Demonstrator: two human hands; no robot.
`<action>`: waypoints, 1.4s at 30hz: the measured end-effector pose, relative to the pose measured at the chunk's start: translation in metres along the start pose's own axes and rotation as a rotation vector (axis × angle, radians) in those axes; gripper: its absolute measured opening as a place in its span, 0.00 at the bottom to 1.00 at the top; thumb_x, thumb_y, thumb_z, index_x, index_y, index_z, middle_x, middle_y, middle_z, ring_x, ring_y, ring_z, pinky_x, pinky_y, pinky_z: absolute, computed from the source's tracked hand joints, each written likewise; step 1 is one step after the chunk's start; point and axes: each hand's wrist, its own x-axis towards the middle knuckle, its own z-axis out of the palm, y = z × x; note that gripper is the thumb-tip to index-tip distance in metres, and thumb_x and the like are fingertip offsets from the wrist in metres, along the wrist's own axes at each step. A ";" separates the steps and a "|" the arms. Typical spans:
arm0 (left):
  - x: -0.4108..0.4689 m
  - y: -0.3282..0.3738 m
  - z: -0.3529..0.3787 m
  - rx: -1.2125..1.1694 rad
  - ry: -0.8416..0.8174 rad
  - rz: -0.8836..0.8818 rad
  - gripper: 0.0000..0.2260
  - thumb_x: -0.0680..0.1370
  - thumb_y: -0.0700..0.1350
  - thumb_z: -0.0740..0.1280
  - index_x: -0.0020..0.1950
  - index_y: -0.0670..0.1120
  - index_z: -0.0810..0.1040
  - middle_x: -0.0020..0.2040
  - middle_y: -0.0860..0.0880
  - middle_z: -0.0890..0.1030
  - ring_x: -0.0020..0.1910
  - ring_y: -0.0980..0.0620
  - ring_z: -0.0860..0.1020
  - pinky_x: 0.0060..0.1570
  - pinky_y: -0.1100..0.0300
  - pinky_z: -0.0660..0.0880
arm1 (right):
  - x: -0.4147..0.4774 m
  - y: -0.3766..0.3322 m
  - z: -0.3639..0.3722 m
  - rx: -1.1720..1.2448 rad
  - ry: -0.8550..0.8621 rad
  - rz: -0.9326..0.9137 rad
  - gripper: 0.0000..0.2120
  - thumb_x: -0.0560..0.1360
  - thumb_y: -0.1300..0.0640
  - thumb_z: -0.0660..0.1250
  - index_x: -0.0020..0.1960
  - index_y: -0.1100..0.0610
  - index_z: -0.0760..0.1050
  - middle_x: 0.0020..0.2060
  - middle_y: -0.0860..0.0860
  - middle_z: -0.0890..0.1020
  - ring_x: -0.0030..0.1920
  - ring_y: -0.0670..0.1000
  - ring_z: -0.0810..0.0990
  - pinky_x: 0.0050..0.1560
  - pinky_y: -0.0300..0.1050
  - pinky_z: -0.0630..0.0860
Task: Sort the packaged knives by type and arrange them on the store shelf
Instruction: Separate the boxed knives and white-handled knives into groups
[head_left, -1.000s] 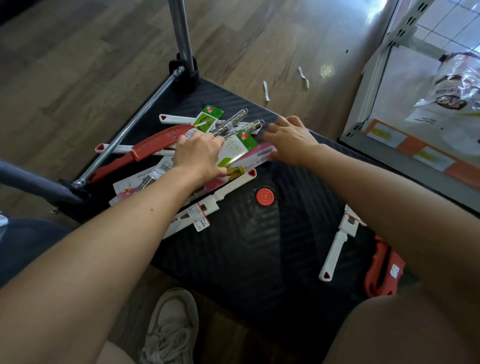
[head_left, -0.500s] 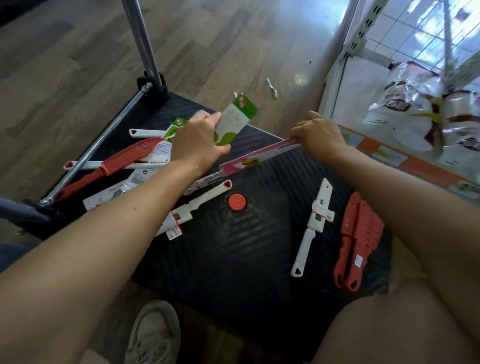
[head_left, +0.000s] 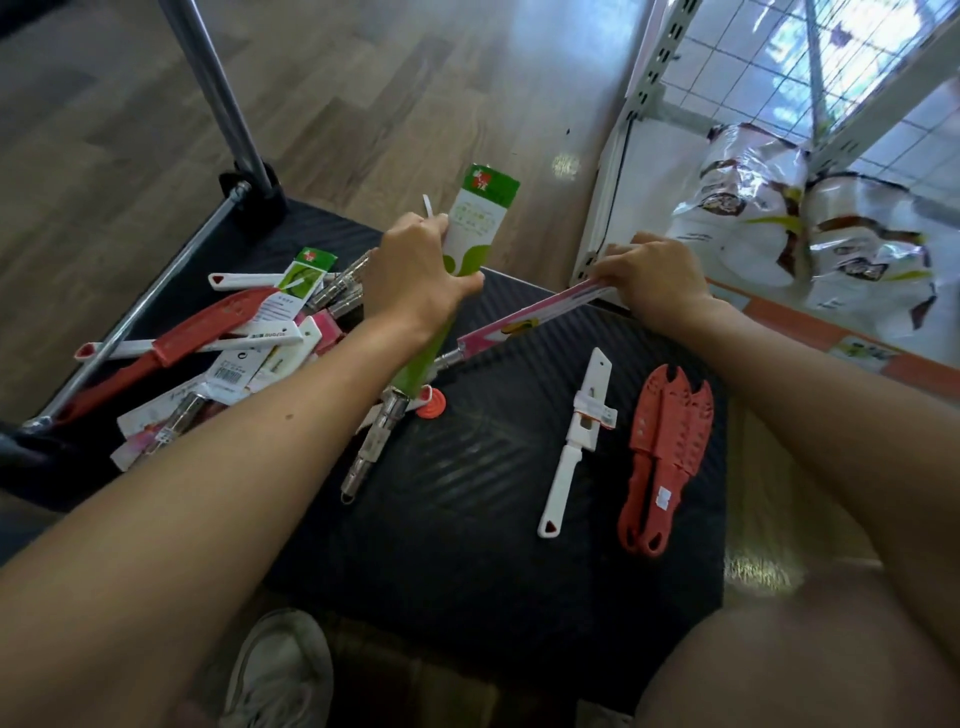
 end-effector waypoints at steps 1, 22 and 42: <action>-0.001 0.001 0.003 -0.013 -0.008 -0.003 0.24 0.72 0.51 0.73 0.64 0.42 0.75 0.59 0.43 0.77 0.56 0.47 0.76 0.45 0.64 0.69 | -0.002 0.001 -0.001 0.001 0.003 -0.005 0.12 0.79 0.54 0.60 0.57 0.54 0.80 0.55 0.51 0.82 0.52 0.55 0.76 0.44 0.43 0.66; -0.005 -0.001 0.018 -0.032 -0.055 -0.038 0.24 0.70 0.51 0.74 0.62 0.42 0.76 0.59 0.44 0.78 0.57 0.46 0.78 0.48 0.60 0.74 | -0.013 0.019 -0.014 -0.020 -0.088 -0.092 0.12 0.78 0.60 0.63 0.58 0.56 0.80 0.55 0.53 0.82 0.57 0.57 0.76 0.54 0.49 0.73; -0.018 -0.035 0.058 0.086 -0.252 -0.188 0.23 0.69 0.52 0.74 0.59 0.41 0.75 0.57 0.43 0.77 0.56 0.42 0.77 0.53 0.49 0.76 | 0.028 -0.044 0.004 -0.187 -0.371 -0.391 0.13 0.79 0.62 0.59 0.60 0.56 0.77 0.58 0.52 0.80 0.57 0.54 0.75 0.57 0.46 0.74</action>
